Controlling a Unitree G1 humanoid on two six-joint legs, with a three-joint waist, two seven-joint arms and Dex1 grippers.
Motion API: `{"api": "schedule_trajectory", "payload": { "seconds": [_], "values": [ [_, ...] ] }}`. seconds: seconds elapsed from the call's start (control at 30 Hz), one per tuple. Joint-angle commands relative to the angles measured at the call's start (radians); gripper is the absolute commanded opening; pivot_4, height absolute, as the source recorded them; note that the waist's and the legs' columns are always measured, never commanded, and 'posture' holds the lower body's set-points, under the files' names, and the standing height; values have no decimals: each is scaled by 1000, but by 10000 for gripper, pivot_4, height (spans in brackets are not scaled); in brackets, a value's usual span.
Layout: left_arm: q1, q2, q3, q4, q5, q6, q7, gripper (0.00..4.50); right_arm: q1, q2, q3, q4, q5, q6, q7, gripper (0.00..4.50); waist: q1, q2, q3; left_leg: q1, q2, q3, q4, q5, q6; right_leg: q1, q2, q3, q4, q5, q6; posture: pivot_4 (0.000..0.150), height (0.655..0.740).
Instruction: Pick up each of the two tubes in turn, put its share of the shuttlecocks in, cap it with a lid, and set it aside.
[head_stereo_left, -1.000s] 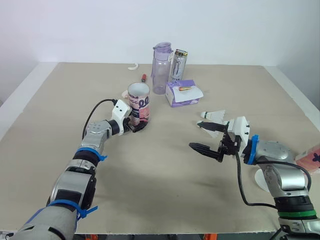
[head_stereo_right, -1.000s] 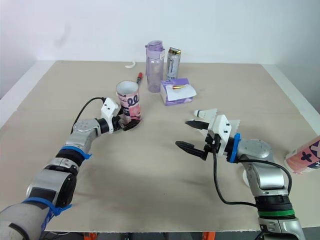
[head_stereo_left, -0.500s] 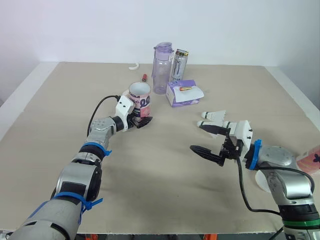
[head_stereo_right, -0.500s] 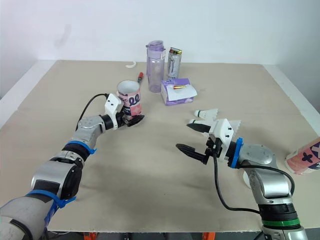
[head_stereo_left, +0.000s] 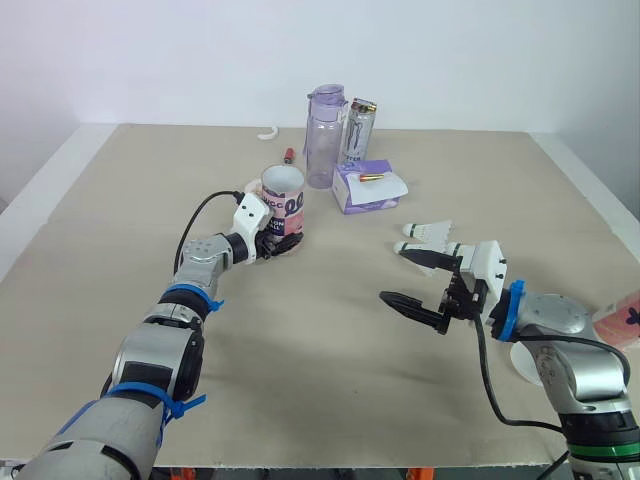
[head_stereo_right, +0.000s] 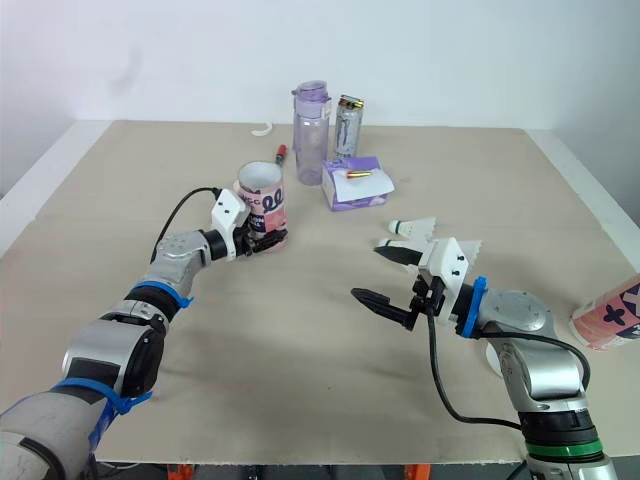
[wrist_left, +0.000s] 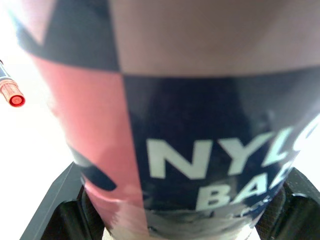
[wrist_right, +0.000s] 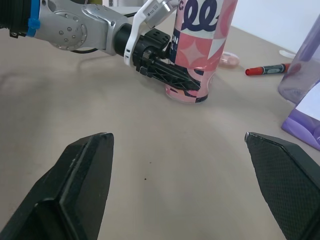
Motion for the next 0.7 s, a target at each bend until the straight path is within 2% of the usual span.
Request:
{"api": "schedule_trajectory", "payload": {
  "seconds": [0.03,0.13,0.23,0.3,0.37,0.43,0.57,0.7],
  "values": [
    [1,30,-15,-80,15,-72,-82,34085,13,-13,-45,-65,32,-3,-2,45000,0,0,0,0,0,0,0,0,0,0,0,0,0,0,0,1500,7400],
    [81,53,-52,-231,5,-91,-216,34085,47,-22,-59,-115,55,1,8,45000,0,0,0,-1,0,0,0,0,0,0,0,0,0,0,-1,1500,7400],
    [199,88,-102,-466,-22,-24,-326,34085,93,-33,-69,-169,82,12,26,45000,0,0,0,-1,0,0,0,0,0,-1,0,0,0,1,-4,1500,7400],
    [277,118,-139,-633,-37,35,-386,34085,120,-44,-72,-200,102,24,41,45000,0,0,0,-1,1,0,0,0,0,-1,0,0,0,2,-4,1500,7400],
    [371,169,-203,-889,-55,163,-451,34085,163,-65,-75,-247,130,35,71,45000,0,0,0,-1,1,-1,2,0,0,0,0,0,2,0,-1,1500,7400],
    [414,206,-248,-1061,-63,280,-475,34085,190,-78,-77,-274,146,41,87,45000,-2,1,-1,-1,2,0,1,0,0,0,0,1,2,0,-2,1500,7400],
    [420,244,-316,-1263,-74,507,-483,34085,233,-85,-91,-286,149,31,94,45000,-1,1,0,0,3,-1,7,0,0,2,2,0,2,-1,-2,1500,7400],
    [392,267,-386,-1337,-27,637,-477,34085,281,-81,-108,-301,148,20,94,45000,-1,1,0,-1,4,-1,12,0,0,3,3,1,3,-1,-3,1500,7400]
  ]
}}
